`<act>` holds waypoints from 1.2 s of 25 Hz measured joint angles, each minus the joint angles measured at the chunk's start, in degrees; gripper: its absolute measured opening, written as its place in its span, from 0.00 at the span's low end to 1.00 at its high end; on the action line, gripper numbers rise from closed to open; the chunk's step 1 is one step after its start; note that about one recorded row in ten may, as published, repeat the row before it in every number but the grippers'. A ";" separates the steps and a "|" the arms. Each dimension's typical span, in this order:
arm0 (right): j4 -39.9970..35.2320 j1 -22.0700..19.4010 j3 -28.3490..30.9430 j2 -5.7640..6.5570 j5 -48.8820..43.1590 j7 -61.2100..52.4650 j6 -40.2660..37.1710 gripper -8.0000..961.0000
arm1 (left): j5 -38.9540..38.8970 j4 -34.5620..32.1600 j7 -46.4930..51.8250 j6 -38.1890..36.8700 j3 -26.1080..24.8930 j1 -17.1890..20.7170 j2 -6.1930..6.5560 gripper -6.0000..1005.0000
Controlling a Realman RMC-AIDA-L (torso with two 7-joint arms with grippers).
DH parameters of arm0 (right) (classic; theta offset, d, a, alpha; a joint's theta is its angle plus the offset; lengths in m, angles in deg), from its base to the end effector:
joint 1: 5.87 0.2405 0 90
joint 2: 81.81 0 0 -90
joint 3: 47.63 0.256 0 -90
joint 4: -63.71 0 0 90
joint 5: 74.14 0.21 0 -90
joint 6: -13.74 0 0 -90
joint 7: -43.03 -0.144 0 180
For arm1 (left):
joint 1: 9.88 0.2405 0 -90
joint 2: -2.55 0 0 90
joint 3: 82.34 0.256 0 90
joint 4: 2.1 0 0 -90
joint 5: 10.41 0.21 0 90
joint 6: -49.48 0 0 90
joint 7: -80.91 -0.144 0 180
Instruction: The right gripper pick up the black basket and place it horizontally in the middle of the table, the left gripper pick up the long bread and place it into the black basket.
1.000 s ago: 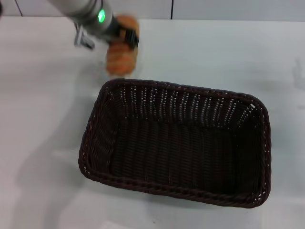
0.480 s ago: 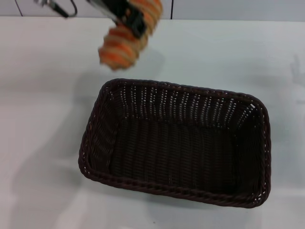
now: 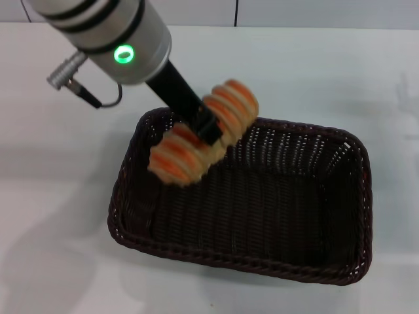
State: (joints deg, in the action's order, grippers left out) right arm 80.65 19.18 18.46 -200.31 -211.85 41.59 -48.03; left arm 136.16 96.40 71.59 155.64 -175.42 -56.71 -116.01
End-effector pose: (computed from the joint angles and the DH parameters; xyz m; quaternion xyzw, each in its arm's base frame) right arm 0.3169 0.3587 0.0122 -0.6386 0.2285 0.3066 0.6678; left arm -0.0479 0.3272 0.0174 -0.9257 -0.2797 0.1686 0.1910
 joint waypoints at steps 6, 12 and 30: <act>-0.14 0.00 0.00 -0.03 0.00 0.03 0.00 0.56 | -1.10 1.10 -1.31 0.03 2.29 1.88 0.16 0.37; -0.01 0.00 -0.01 -0.07 0.00 0.03 0.00 0.56 | -1.22 2.63 -2.83 -0.70 4.08 3.85 0.17 0.35; 0.29 0.00 -0.34 -0.19 -0.11 0.03 -0.01 0.56 | -1.80 3.72 -4.06 -1.23 4.94 4.77 0.20 0.67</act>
State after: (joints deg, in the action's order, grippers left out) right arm 80.94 19.18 18.12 -200.50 -211.96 41.62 -48.05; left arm 134.36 100.12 67.54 154.41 -170.49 -51.94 -115.81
